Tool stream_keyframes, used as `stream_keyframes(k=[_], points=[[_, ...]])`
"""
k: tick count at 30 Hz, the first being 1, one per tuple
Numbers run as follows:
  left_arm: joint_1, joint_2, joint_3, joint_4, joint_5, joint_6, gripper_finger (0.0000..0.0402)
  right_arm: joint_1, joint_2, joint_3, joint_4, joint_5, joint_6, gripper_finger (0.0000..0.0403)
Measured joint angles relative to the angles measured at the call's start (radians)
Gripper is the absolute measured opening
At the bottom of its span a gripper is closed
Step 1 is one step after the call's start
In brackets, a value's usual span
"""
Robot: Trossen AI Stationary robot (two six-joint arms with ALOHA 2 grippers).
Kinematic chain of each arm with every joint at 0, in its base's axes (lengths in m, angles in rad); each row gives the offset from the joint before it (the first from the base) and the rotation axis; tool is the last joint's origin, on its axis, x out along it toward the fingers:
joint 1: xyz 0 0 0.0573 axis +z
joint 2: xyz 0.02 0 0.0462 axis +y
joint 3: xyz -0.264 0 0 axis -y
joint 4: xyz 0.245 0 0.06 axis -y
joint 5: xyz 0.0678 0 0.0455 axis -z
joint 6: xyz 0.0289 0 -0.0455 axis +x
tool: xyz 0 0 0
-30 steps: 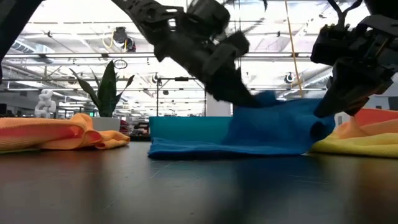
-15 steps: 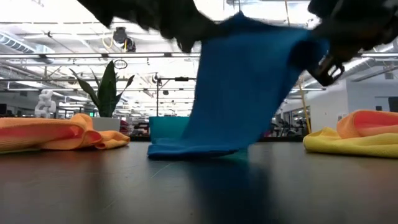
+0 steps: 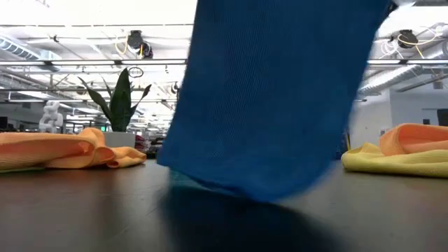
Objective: Fold microfiber towels
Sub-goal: Fold the blue microfiber cloth
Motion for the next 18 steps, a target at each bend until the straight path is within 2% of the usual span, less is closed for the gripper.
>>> stream_keyframes(k=[3,8,14,18], points=[[-0.017,0.0,0.0,0.045,0.008,-0.048,0.0002,0.017,0.0,0.039,-0.028,-0.004,0.001,0.0],[-0.035,0.0,0.0,0.128,0.109,-0.102,0.0005,0.02,0.0,0.058,-0.037,-0.018,0.029,0.0],[-0.043,0.001,-0.001,0.08,0.028,-0.162,0.0005,0.02,0.0,0.057,-0.066,-0.011,0.066,0.0004],[-0.015,0.0,-0.004,-0.005,0.008,-0.194,0.0008,0.013,-0.001,0.055,-0.167,0.061,0.122,0.0004]])
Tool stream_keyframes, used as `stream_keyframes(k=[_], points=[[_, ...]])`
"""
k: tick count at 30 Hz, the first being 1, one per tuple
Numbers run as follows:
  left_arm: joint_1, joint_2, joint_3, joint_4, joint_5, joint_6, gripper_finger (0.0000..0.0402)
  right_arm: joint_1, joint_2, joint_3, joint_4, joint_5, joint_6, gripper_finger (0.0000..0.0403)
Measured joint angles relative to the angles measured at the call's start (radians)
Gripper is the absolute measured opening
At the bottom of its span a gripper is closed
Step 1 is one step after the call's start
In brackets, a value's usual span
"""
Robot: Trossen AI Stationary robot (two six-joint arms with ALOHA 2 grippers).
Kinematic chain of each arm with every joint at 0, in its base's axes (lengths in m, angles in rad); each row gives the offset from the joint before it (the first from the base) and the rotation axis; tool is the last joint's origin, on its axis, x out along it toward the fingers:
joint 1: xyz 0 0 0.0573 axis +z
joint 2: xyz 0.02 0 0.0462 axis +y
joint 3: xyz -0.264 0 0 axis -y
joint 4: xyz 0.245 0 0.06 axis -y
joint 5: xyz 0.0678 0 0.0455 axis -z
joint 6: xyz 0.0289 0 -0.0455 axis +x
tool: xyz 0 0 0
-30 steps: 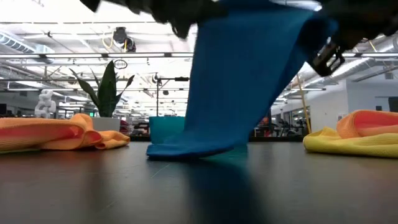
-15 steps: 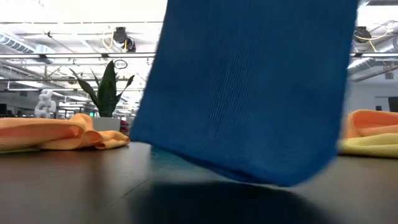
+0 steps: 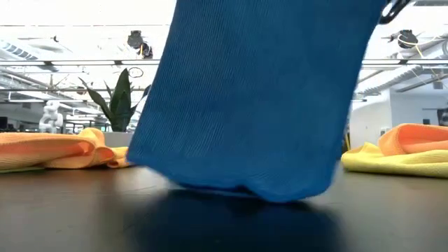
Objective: Fold microfiber towels
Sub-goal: Fold the blue microfiber cloth
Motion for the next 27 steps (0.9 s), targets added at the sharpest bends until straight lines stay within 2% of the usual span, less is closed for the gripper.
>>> stream_keyframes(k=[7,13,21,27], points=[[0.115,-0.002,-0.008,-0.185,-0.029,0.004,0.001,-0.05,-0.001,-0.001,-0.235,0.165,0.101,0.0005],[0.231,-0.002,-0.01,-0.302,-0.016,0.042,0.0004,-0.115,-0.001,-0.002,-0.295,0.186,0.095,0.0006],[0.306,-0.002,-0.058,-0.273,0.013,0.149,0.0004,-0.175,0.02,-0.001,-0.33,0.211,0.022,0.0006],[0.338,-0.003,-0.205,-0.052,0.035,0.201,0.0003,-0.178,0.051,-0.001,-0.327,0.292,-0.054,0.0004]])
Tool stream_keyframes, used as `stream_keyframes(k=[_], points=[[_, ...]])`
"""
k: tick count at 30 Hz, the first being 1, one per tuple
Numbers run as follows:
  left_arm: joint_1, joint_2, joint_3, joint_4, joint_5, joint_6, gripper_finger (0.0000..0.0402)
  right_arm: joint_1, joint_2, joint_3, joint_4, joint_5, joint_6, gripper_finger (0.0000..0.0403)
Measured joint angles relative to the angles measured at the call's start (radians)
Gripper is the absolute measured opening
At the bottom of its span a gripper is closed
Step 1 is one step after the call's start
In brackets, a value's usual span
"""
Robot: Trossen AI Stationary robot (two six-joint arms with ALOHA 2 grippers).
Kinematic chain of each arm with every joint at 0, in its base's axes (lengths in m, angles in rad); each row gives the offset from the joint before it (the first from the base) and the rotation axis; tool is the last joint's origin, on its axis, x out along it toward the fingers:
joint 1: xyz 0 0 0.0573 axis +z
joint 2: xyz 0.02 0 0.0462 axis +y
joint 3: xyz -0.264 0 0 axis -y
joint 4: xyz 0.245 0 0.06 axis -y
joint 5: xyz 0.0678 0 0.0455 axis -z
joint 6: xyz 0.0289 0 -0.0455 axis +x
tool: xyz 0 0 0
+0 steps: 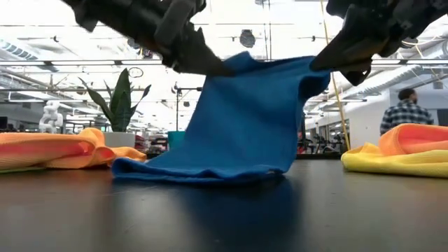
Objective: Fold microfiber towels
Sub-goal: Fold the blue microfiber cloth
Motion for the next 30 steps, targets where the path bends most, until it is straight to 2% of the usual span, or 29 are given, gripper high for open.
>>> stream_keyframes(k=[3,8,11,17,24,30], points=[[0.012,0.0,-0.084,0.136,0.026,0.04,0.0003,-0.01,0.014,0.0,0.007,0.028,-0.026,0.0003],[0.014,0.0,-0.207,0.326,0.018,0.145,0.0003,-0.046,0.073,0.0,0.091,0.017,-0.074,0.0003],[0.014,0.0,-0.259,0.393,0.02,0.186,0.0002,-0.064,0.132,0.001,0.183,-0.04,-0.117,0.0003],[-0.018,0.0,-0.331,0.479,0.031,0.209,0.0002,-0.08,0.252,0.001,0.375,-0.18,-0.153,0.0002],[-0.104,0.0,-0.363,0.486,0.033,0.244,0.0001,-0.077,0.322,0.002,0.429,-0.22,-0.142,0.0002],[-0.147,0.001,-0.366,0.441,0.026,0.252,0.0002,-0.077,0.408,0.002,0.58,-0.29,-0.146,0.0002]])
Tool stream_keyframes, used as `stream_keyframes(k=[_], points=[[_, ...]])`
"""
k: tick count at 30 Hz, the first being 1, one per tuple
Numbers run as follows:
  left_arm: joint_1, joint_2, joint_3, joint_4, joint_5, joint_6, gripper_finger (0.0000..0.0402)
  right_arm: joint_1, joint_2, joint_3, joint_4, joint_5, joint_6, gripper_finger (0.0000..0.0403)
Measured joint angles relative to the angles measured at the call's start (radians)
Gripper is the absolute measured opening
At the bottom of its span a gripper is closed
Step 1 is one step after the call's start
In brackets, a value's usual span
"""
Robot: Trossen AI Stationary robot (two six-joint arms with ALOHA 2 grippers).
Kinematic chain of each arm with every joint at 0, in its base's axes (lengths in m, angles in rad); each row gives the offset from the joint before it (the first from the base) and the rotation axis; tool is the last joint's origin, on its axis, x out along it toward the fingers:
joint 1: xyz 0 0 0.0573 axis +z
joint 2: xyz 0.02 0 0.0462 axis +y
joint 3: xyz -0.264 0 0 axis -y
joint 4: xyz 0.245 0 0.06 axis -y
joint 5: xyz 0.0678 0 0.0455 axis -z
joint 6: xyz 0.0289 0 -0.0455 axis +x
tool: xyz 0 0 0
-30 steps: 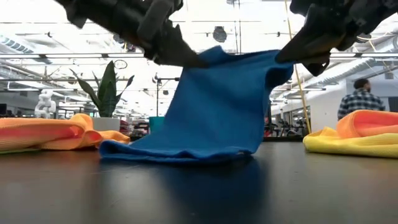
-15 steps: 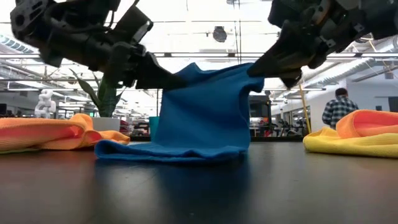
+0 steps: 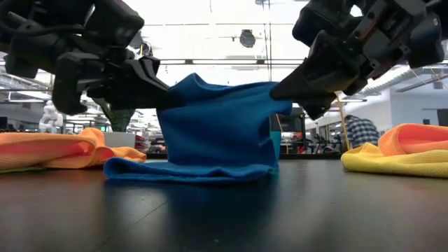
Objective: Fold microfiber towels
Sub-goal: Fold the blue microfiber cloth
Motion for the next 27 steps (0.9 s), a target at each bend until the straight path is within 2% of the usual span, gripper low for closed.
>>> stream_keyframes(k=[6,12,27], points=[[-0.006,0.0,0.0,-0.037,0.014,-0.004,0.0002,0.0,0.062,0.0,0.078,-0.028,0.003,0.0002],[-0.005,0.001,-0.004,-0.092,0.12,-0.041,0.0026,0.003,0.094,0.001,0.123,-0.057,-0.002,0.0012],[-0.032,0.002,-0.003,-0.111,0.155,-0.096,0.0082,0.015,0.096,0.012,0.169,-0.114,-0.034,0.0133]])
